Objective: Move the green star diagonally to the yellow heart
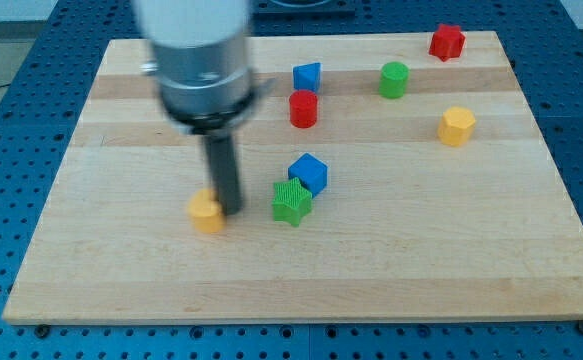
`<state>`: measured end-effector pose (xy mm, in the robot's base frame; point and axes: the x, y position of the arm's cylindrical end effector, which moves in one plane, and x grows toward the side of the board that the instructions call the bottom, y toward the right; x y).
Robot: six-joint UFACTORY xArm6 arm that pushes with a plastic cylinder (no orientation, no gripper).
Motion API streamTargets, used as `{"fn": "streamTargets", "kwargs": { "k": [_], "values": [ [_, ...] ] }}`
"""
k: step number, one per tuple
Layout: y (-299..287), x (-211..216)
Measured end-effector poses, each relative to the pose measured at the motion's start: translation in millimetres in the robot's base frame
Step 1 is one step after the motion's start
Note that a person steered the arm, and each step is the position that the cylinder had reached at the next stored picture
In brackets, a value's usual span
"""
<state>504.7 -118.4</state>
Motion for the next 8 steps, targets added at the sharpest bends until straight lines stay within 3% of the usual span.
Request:
{"fn": "streamTargets", "kwargs": {
  "k": [1, 2, 3, 5, 6, 7, 8],
  "values": [
    [-77, 23],
    [-104, 36],
    [-73, 35],
    [112, 43],
    [173, 39],
    [171, 4],
    [117, 7]
  ]
}}
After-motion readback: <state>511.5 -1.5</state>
